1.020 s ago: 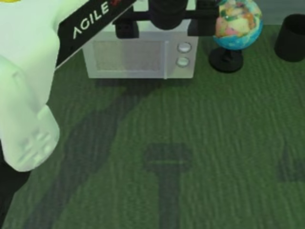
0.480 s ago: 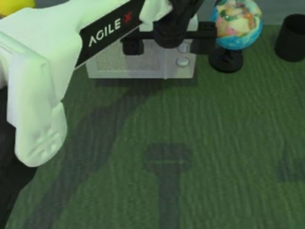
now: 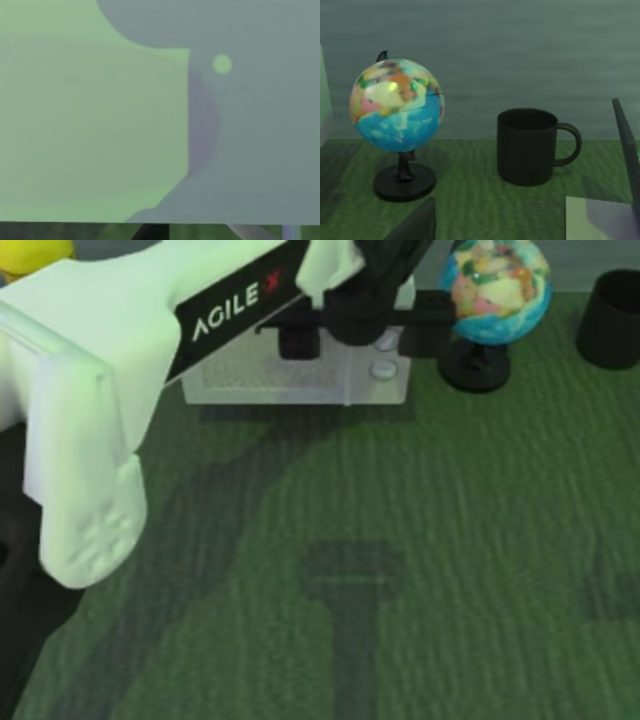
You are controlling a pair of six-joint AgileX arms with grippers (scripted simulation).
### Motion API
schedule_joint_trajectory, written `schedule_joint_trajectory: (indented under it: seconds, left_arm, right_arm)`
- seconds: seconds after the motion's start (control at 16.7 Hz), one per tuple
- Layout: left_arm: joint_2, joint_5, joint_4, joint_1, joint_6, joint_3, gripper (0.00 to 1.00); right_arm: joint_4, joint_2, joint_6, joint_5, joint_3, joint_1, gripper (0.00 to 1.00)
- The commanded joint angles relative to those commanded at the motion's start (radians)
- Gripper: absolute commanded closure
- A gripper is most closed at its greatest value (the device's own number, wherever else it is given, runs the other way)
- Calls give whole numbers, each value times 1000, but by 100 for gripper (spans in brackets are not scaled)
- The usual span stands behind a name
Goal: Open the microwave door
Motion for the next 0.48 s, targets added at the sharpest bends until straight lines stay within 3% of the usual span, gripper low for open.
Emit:
schedule_joint_trajectory:
  seconds: [0.36,0.48]
  left_arm:
    - [0,0,0,0,0,0,98]
    - [0,0,0,0,0,0,100]
  right_arm:
    - [0,0,0,0,0,0,0]
    - [0,0,0,0,0,0,0]
